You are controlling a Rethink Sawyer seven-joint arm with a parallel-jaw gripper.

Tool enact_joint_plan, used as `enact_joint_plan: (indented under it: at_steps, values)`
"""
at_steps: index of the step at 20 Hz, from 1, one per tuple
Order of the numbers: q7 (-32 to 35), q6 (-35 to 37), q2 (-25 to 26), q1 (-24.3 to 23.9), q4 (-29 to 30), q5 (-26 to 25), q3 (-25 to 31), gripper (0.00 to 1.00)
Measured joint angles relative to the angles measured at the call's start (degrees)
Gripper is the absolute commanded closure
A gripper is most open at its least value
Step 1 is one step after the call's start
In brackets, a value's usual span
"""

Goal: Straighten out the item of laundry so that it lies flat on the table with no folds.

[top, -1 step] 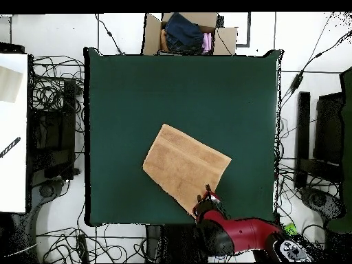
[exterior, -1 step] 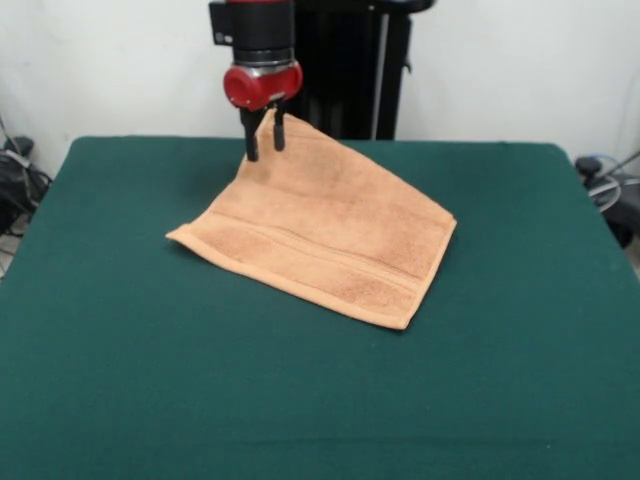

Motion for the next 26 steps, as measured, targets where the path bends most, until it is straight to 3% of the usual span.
enact_joint_plan:
  at_steps: [17, 26]
  values:
    - [0.0, 0.0, 0.0, -2.6, 0.0, 0.3, -0.3, 0.0]
    - [0.0, -2.7, 0.8, -4.6, 0.0, 0.3, -4.6, 0.0]
